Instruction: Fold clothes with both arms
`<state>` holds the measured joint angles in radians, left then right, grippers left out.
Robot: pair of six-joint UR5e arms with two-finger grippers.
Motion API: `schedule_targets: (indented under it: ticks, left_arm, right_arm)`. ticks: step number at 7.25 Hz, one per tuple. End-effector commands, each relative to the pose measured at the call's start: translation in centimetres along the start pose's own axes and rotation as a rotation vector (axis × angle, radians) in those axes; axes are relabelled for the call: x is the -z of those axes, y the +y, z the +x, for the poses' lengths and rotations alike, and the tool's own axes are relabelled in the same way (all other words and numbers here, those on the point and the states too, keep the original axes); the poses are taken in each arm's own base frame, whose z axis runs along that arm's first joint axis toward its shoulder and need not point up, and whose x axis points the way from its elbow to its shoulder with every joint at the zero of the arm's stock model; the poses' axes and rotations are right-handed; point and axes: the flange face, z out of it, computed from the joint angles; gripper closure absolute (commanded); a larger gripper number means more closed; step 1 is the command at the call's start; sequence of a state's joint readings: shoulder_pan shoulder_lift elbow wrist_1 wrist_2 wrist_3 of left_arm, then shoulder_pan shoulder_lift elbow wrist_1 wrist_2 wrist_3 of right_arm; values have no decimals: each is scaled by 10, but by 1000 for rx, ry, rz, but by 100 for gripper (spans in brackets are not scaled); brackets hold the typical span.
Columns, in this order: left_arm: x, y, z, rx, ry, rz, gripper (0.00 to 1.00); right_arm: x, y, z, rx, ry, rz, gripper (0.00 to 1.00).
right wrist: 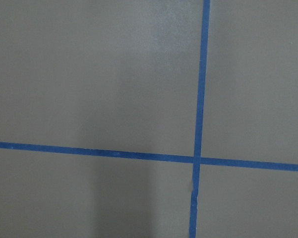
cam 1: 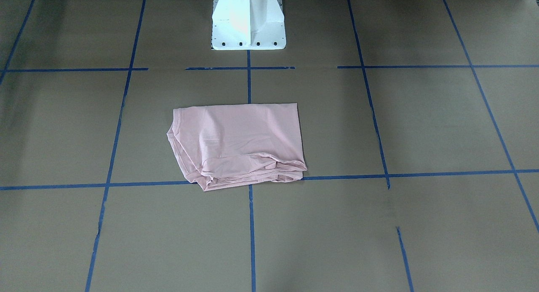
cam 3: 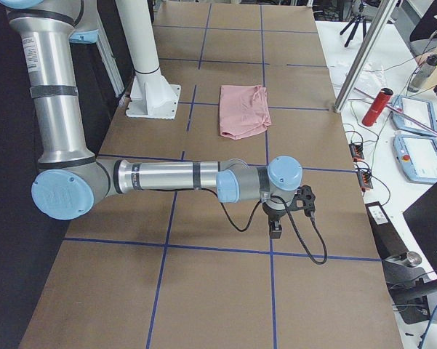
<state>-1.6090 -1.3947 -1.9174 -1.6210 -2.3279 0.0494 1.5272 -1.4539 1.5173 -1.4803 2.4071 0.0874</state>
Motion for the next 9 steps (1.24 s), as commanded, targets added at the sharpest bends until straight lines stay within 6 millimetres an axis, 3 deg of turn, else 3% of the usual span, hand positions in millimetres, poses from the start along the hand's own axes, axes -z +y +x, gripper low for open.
schedule_targets:
  ticks: [1,5,7,8,9]
  left_arm:
    - [2,0,3,-16,1,7,0]
    - [5,-5,5,-18,3,12,0]
    - [-7,3,-7,11,-7,-16,0]
    - [-22,7,-21,36,3,-41,0]
    - [-23,1,-19,34,6,-39,0]
  right_arm:
    - [-3,3,3,-5,8,-5,0]
    - [-6,8,7,15,0,-14,0]
    - [-8,8,7,13,-3,-21,0]
    - [-13,9,5,23,-5,-32,0]
    - [-15,15,10,21,-5,-57,0]
